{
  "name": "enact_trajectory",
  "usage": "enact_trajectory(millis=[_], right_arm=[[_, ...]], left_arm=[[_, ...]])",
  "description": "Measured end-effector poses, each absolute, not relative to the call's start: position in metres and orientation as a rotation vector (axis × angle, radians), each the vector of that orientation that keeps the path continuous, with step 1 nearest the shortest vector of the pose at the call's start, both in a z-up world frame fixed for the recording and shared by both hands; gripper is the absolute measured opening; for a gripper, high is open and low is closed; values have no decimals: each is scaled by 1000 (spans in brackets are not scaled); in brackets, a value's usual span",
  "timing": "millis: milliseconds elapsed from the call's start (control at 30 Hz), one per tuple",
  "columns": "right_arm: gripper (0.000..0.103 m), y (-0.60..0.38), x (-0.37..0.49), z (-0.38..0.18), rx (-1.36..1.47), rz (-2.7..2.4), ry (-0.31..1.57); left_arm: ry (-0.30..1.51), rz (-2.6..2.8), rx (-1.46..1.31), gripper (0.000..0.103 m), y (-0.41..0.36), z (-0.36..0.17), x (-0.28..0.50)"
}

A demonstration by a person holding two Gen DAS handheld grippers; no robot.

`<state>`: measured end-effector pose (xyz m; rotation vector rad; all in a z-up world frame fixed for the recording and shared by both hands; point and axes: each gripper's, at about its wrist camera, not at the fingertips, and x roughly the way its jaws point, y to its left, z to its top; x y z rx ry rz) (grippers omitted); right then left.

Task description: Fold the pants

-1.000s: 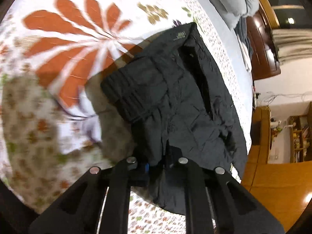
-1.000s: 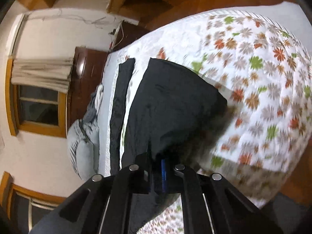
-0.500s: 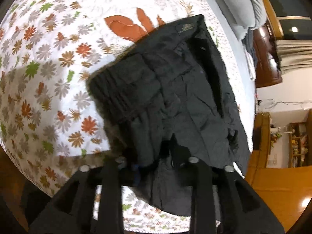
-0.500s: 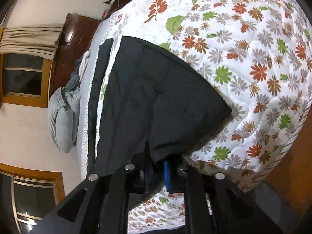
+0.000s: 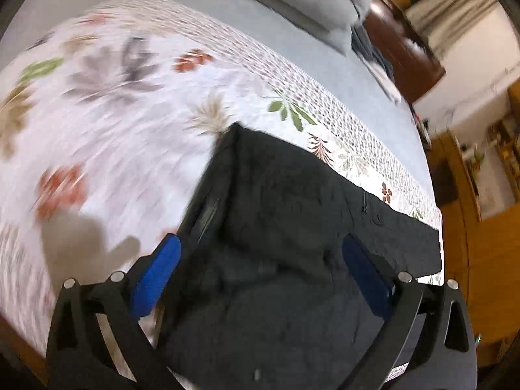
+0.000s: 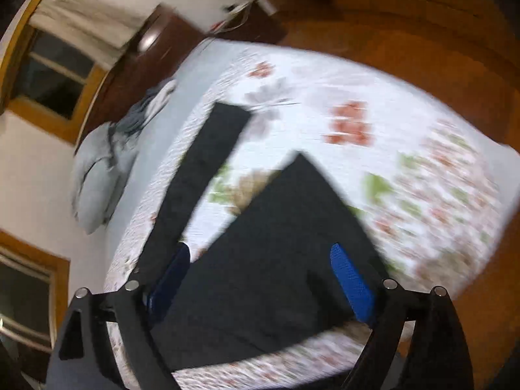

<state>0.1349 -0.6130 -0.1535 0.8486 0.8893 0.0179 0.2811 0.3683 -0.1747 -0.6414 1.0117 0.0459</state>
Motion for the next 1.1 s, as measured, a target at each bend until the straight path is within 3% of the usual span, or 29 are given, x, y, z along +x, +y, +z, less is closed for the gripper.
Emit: enact_trajectory(millis=[167, 400, 433, 500, 600, 700, 867, 1100], right_arm=[[90, -565, 237, -159, 817, 136, 987], [91, -541, 377, -174, 778, 232, 1088], [91, -539, 392, -174, 766, 231, 1096], [91, -539, 430, -174, 719, 231, 1115], [92, -544, 480, -173, 634, 215, 1143], [92, -555, 531, -171, 580, 183, 1143], [92, -559, 591, -187, 536, 169, 1156], [96, -547, 630, -231, 376, 131, 1262]], left_arm=[[1063, 54, -636, 99, 390, -219, 369], [1184, -14, -636, 97, 405, -272, 436], [1211, -43, -639, 94, 405, -279, 441], [1264, -108, -600, 63, 400, -288, 450], [1280, -146, -580, 43, 398, -291, 454], [1278, -154, -578, 34, 396, -295, 454], [1265, -126, -572, 31, 393, -303, 456], [1261, -114, -625, 33, 402, -308, 452]])
